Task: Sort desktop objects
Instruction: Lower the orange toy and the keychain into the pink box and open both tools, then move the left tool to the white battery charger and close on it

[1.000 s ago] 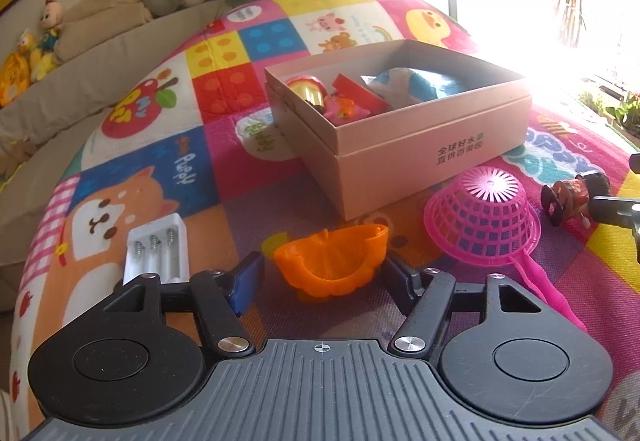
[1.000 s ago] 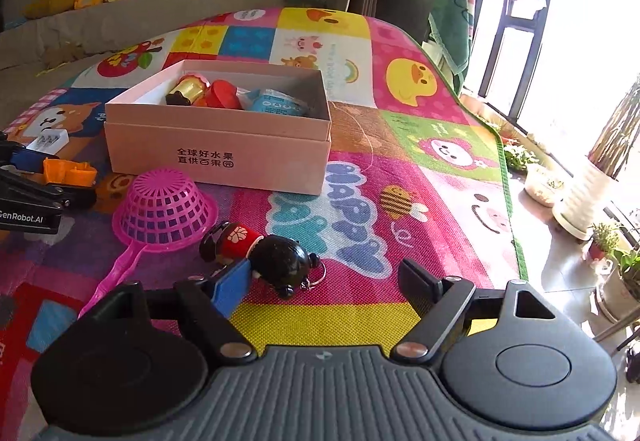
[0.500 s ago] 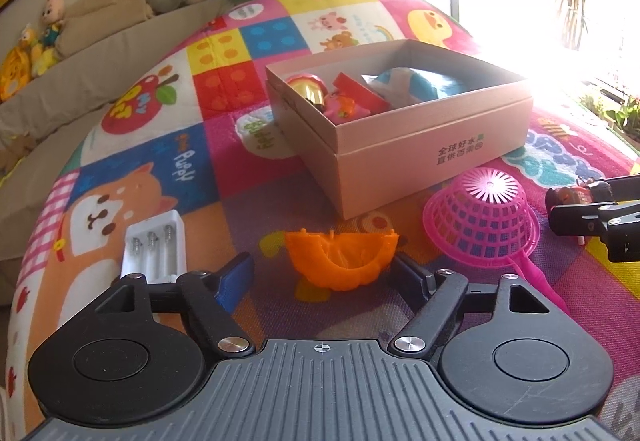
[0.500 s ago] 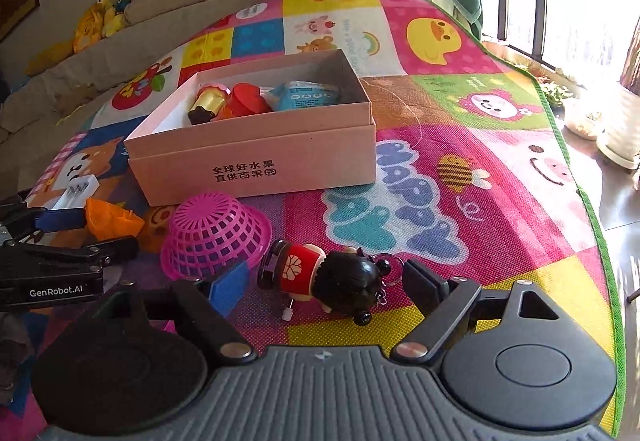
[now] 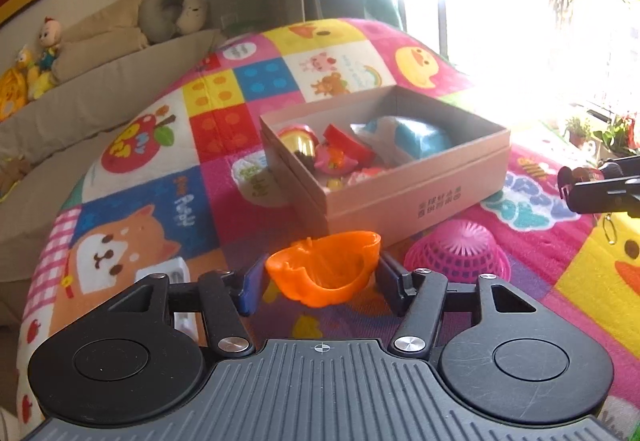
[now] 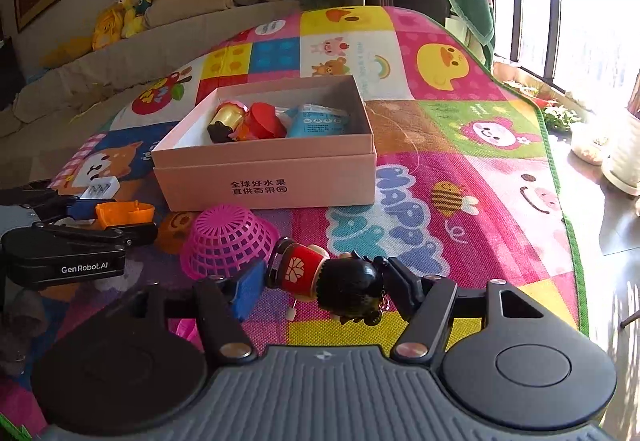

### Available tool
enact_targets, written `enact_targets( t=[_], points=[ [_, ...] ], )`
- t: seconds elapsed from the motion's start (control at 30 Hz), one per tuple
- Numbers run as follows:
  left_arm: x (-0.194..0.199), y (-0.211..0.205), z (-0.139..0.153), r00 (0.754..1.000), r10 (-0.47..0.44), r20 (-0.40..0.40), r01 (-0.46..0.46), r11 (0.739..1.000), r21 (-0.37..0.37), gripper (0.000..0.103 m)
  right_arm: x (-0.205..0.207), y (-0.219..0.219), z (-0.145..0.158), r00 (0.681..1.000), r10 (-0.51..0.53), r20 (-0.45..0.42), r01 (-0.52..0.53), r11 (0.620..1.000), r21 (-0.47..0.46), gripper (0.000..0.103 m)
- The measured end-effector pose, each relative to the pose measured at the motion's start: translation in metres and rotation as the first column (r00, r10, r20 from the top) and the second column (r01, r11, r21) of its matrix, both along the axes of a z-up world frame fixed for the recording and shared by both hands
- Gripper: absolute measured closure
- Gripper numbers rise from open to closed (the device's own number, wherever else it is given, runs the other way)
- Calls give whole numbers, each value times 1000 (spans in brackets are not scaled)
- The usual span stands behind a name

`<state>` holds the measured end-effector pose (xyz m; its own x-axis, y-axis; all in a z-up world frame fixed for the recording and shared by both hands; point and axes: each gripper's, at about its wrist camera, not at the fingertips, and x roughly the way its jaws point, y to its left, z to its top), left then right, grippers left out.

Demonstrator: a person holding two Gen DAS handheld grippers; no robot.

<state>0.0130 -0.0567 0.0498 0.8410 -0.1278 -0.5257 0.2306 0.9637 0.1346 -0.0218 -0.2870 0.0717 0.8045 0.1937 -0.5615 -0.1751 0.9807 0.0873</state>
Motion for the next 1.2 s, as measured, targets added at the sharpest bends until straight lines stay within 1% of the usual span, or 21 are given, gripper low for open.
enact_targets(
  t=[0.07, 0.1, 0.17, 0.23, 0.33, 0.47, 0.53, 0.57, 0.6, 0.63, 0.67, 0.77, 0.83, 0.9, 0.97, 1.03, 1.13, 1.2],
  points=[
    [2, -2, 26, 996, -11, 88, 10, 1000, 5, 40, 3, -11, 29, 998, 6, 57, -9, 999, 40, 38],
    [5, -2, 38, 992, -12, 128, 11, 1000, 6, 40, 7, -19, 49, 996, 2, 95, -9, 997, 72, 38],
    [15, -5, 56, 984, -7, 180, 6, 1000, 5, 40, 13, -29, 76, 989, -8, 147, -9, 993, 118, 38],
    [28, -8, 67, 979, -11, 205, 11, 1000, -2, 40, 23, -35, 101, 980, -14, 201, -18, 988, 156, 38],
    [51, -17, 73, 977, -26, 212, 29, 1000, -10, 40, 38, -31, 119, 966, -24, 259, -14, 989, 145, 38],
    [76, -29, 73, 975, -41, 217, 45, 999, -13, 39, 68, -18, 131, 966, 5, 260, -48, 986, 159, 38],
    [86, -32, 68, 979, -47, 201, 50, 999, -10, 38, 85, -7, 132, 970, 26, 243, -69, 983, 169, 38],
    [89, -32, 65, 981, -48, 190, 51, 999, -7, 35, 94, -2, 132, 972, 34, 231, -76, 982, 173, 38],
    [92, -31, 61, 983, -47, 179, 48, 999, -5, 30, 104, 3, 132, 976, 41, 216, -80, 981, 176, 38],
    [92, -27, 58, 985, -39, 170, 40, 999, -5, 28, 113, 8, 131, 979, 49, 198, -85, 981, 177, 38],
    [91, -22, 56, 987, -24, 161, 25, 1000, -8, 27, 124, 13, 130, 983, 56, 175, -88, 980, 179, 38],
    [78, 6, 47, 991, 28, 130, -24, 999, -32, 20, 140, 17, 125, 989, 33, 143, -60, 981, 186, 37],
    [66, 24, 37, 991, 67, 112, -65, 998, -24, 15, 141, 15, 117, 991, 29, 129, -55, 978, 202, 33],
    [57, 39, 25, 992, 100, 79, -100, 995, -8, 14, 137, 10, 106, 994, 12, 112, -35, 978, 206, 27],
    [48, 53, 10, 992, 126, 29, -126, 992, -1, 14, 134, 7, 96, 996, -3, 92, -15, 981, 194, 24],
    [40, 63, -2, 990, 142, -6, -142, 990, 1, 13, 132, 3, 83, 998, -22, 57, 12, 986, 166, 22],
    [27, 73, -14, 986, 161, -31, -161, 987, -6, 10, 125, 1, 67, 999, -42, 28, 39, 994, 104, 21],
    [19, 79, -17, 982, 185, -28, -185, 983, -1, 8, 114, -1, 60, 998, -48, 28, 46, 996, 72, 14]
  ],
)
